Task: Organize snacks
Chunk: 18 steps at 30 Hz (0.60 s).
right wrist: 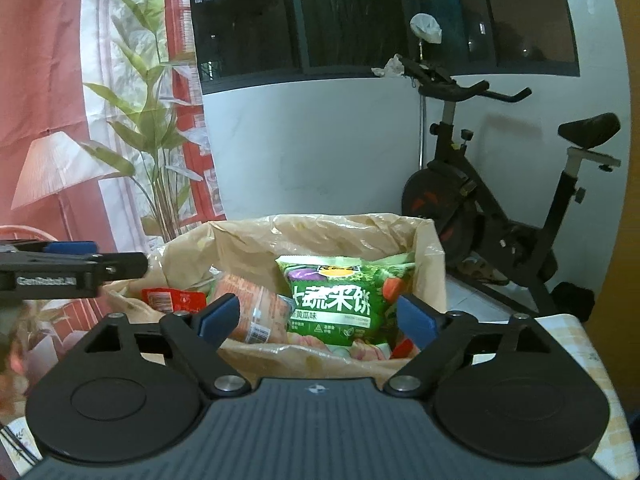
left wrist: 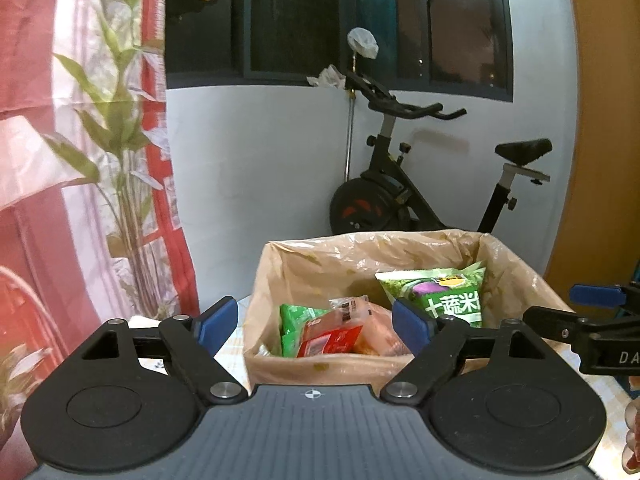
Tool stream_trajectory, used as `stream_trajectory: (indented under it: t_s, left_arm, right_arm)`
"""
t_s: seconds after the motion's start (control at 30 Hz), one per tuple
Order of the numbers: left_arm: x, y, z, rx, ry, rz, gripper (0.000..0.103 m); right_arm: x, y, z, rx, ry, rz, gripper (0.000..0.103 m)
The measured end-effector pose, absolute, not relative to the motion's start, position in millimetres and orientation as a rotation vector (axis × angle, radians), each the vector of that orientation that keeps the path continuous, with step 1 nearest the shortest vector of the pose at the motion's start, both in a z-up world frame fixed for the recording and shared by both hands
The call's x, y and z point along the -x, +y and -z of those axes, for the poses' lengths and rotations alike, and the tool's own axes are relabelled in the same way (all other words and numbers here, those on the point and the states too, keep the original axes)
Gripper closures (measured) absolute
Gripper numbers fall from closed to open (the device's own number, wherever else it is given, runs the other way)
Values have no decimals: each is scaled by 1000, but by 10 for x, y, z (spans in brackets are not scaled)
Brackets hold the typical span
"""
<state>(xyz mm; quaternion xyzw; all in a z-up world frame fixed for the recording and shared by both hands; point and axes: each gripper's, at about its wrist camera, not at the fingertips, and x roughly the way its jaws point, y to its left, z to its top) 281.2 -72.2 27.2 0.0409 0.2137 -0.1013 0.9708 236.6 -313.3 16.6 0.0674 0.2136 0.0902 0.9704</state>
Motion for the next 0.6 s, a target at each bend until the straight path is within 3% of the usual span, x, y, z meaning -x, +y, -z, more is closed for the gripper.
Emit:
stream_trajectory:
  t_s: [0.27,0.6]
  left_arm:
    - [-2208,-574,-439,-118,389,163,12]
    - [-1322,-252,-682,-72,350,19,5]
  right_arm:
    - [-1877,-3010,-349,-119,371,-166,0]
    - [-1052,-2684,-574,-50,269,-165,0]
